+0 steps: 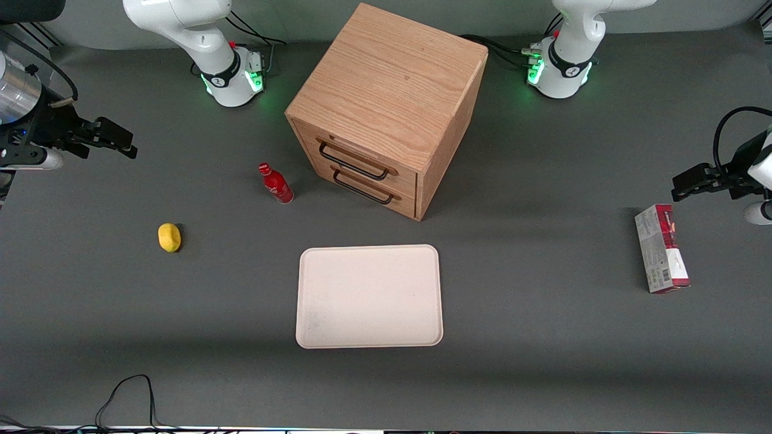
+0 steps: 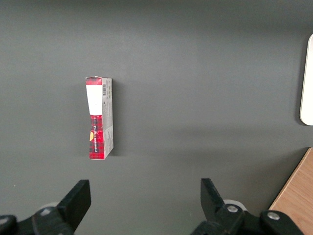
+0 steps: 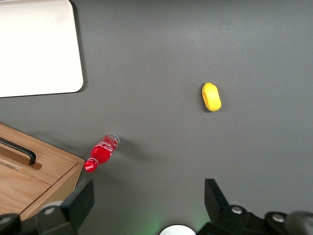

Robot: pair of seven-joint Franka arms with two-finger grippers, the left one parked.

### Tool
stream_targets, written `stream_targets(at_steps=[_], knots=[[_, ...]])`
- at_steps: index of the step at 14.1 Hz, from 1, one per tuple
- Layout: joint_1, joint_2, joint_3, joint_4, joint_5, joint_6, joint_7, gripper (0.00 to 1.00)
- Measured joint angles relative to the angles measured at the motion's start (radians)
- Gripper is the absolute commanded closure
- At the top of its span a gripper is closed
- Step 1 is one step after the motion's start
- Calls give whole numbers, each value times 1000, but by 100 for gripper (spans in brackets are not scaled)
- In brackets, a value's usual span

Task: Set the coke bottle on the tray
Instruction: 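Move the open right gripper down over the red Coca-Cola bottle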

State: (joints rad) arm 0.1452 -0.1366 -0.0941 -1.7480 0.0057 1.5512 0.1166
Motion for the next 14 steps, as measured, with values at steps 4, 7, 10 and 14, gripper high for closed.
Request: stream_targets(at_steps=[4,7,10,14], knots=[[0,14,6,18,1,-4,3,0],[3,34,100,12,7,1,109,0],[12,30,208,-103,27,116,203,0],[14,-48,288,-432,72,402,215,0]])
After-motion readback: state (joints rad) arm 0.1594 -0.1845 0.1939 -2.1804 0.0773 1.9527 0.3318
